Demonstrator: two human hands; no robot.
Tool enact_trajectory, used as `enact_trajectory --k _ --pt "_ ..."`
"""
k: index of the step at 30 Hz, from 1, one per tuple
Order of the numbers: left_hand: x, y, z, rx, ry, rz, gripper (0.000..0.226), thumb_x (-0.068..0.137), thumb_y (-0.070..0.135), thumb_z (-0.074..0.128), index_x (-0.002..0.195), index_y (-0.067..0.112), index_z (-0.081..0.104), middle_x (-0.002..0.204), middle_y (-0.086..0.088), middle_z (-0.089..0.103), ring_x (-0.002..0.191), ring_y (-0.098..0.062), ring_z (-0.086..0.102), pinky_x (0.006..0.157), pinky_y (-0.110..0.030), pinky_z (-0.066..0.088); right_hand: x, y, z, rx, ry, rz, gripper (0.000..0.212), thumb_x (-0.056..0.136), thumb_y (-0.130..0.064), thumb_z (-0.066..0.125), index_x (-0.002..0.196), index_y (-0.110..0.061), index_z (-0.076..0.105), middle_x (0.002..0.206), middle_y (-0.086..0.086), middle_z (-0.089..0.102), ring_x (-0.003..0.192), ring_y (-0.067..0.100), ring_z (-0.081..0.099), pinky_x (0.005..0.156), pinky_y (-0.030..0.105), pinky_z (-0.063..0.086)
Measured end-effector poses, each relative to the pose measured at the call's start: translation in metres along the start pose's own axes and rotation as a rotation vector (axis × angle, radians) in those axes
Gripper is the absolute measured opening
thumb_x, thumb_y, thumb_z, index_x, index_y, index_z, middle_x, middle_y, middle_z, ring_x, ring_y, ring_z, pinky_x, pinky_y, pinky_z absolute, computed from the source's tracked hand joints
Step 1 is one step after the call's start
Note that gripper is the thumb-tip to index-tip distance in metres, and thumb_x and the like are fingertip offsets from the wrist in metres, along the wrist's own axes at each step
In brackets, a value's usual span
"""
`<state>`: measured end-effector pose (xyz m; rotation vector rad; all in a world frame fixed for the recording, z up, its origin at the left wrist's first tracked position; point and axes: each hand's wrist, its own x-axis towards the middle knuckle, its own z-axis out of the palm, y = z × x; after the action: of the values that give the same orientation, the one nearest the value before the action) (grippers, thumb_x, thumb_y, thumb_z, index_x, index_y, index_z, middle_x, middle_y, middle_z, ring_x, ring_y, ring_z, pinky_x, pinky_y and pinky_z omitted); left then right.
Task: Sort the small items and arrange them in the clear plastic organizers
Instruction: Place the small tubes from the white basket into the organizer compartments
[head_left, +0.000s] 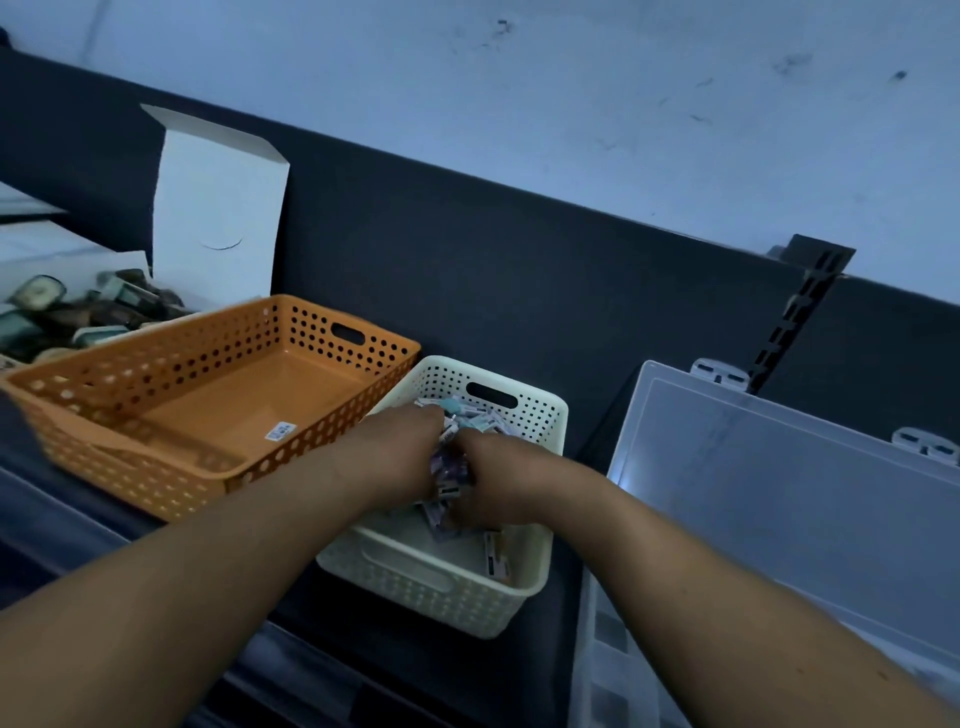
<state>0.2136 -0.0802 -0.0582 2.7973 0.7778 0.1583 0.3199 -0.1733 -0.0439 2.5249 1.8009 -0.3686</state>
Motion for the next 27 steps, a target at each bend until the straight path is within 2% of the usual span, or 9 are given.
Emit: enact_trajectory --k 4,9,12,16,18,22,24,27 --pt "-0.001 0.002 -0.002 0.013 -0.001 -0.008 0.027 0.084 0.023 0.062 0.109 0.016 0.052 0.106 -0.004 0.06 0.094 -0.023 0.056 0.068 -0.028 0.039 0.002 -0.001 -0.001 0.063 0.017 -0.006 0.053 0.077 -0.032 0.076 0.122 -0.023 0.05 0.117 -0.003 0.062 0.095 0.016 0.055 0.081 0.029 0.047" --pt "-0.005 0.001 -0.008 -0.108 0.008 -0.039 0.009 0.088 0.017 0.055 0.094 0.014 0.061 0.092 -0.006 0.061 0.082 -0.021 0.056 0.059 -0.029 0.038 0.0 -0.001 0.0 0.034 0.035 0.009 0.042 0.08 -0.032 0.074 0.116 -0.019 0.054 0.111 0.003 0.064 0.095 0.021 0.059 0.078 0.032 0.049" --pt "-0.009 -0.001 -0.016 -0.193 0.04 -0.067 0.014 0.089 0.007 0.049 0.082 0.016 0.058 0.086 -0.007 0.06 0.078 -0.022 0.055 0.056 -0.027 0.037 -0.001 0.0 0.001 0.06 0.049 0.001 0.036 0.081 -0.03 0.073 0.112 -0.02 0.058 0.108 0.002 0.065 0.091 0.02 0.059 0.075 0.03 0.049" --pt "-0.021 -0.007 -0.034 -0.303 0.163 -0.115 0.019 0.091 0.007 0.047 0.098 0.008 0.065 0.088 -0.012 0.063 0.067 -0.021 0.053 0.053 -0.027 0.034 0.001 0.0 0.004 0.048 0.033 0.014 0.036 0.08 -0.033 0.074 0.111 -0.022 0.059 0.107 0.001 0.064 0.092 0.02 0.06 0.077 0.032 0.051" --pt "-0.027 -0.01 -0.043 -0.361 0.192 -0.132 0.02 0.092 0.007 0.046 0.1 0.007 0.065 0.084 -0.012 0.062 0.06 -0.018 0.047 0.051 -0.026 0.034 0.002 -0.001 0.004 0.032 0.03 0.011 0.038 0.08 -0.031 0.074 0.113 -0.022 0.057 0.105 0.001 0.062 0.09 0.02 0.058 0.073 0.03 0.049" --pt "-0.035 -0.015 -0.05 -0.495 0.192 -0.152 0.021 0.093 0.008 0.049 0.098 0.014 0.068 0.089 -0.014 0.068 0.067 -0.023 0.057 0.059 -0.032 0.047 0.003 0.001 0.006 0.076 0.05 0.013 0.036 0.081 -0.014 0.07 0.112 -0.023 0.054 0.082 -0.014 0.05 0.071 0.005 0.048 0.056 0.024 0.038" --pt "-0.038 -0.016 -0.048 -0.548 0.172 -0.167 0.022 0.094 0.009 0.05 0.093 0.022 0.067 0.087 -0.008 0.069 0.075 -0.027 0.065 0.068 -0.039 0.055 0.003 0.003 0.006 0.073 0.048 0.004 0.036 0.081 -0.015 0.069 0.111 -0.026 0.054 0.089 -0.009 0.052 0.078 0.011 0.051 0.06 0.026 0.041" --pt "-0.04 -0.018 -0.044 -0.599 0.157 -0.184 0.027 0.094 0.009 0.05 0.086 0.031 0.064 0.086 -0.006 0.069 0.078 -0.025 0.066 0.075 -0.047 0.056 0.0 0.001 0.006 0.032 0.014 -0.025 0.041 0.079 -0.028 0.075 0.114 -0.028 0.053 0.102 -0.005 0.055 0.091 0.018 0.055 0.072 0.03 0.047"
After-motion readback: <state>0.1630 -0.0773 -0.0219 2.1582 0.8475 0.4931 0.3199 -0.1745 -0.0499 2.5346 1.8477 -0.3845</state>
